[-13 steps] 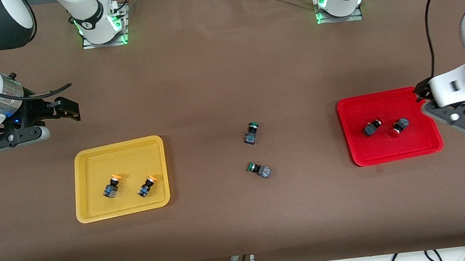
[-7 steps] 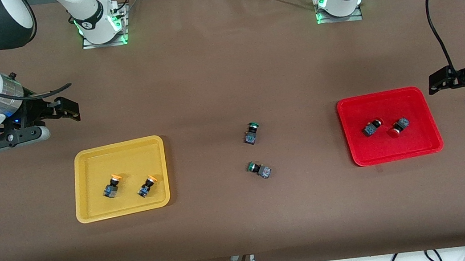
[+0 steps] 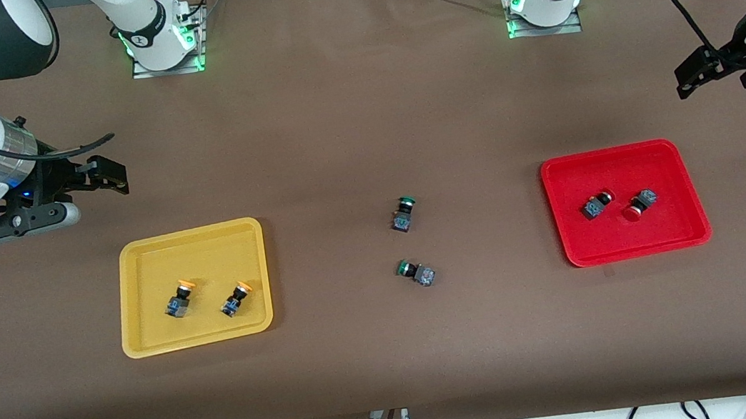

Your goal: Place red and yellow buttons in trays

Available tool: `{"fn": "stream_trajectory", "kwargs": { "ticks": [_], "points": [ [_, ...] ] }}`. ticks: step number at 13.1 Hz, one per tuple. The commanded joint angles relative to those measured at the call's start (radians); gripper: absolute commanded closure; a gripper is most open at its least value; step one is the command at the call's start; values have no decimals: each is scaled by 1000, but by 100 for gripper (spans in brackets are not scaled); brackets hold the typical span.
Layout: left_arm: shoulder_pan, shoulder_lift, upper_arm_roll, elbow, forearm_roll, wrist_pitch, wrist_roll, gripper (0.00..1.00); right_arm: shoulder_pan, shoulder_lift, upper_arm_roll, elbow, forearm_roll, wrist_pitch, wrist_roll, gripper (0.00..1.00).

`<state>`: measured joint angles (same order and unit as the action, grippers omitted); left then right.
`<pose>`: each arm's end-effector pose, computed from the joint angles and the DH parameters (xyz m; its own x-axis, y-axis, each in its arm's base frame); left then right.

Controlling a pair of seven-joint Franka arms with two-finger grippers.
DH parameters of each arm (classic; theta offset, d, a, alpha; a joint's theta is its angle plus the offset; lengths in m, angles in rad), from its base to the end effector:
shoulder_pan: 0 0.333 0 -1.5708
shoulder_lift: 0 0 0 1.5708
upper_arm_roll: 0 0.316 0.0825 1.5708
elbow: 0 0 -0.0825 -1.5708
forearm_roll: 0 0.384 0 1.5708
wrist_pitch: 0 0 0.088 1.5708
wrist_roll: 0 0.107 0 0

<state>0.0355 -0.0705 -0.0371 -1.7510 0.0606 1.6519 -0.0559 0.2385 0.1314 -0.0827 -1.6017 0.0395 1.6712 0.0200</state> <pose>0.5357 0.0046 0.5847 0.9985 0.0494 -0.0253 0.0477 -0.9968 -0.0643 0.5884 0.0990 0.5429 0.9894 0.1312 -0.0620 0.1298 -0.9912 -0.0269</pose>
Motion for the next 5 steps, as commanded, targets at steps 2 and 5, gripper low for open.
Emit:
{"fn": "stream_trajectory", "kwargs": {
  "ticks": [2,5],
  "points": [
    [-64,-20,32,-25,-21,5,-18,0,-1,-15,1,-3,-3,-2,-22,0],
    [-66,-17,39,-25,-21,0,-5,0,-1,-15,1,-3,-3,-1,-22,0]
  ]
}}
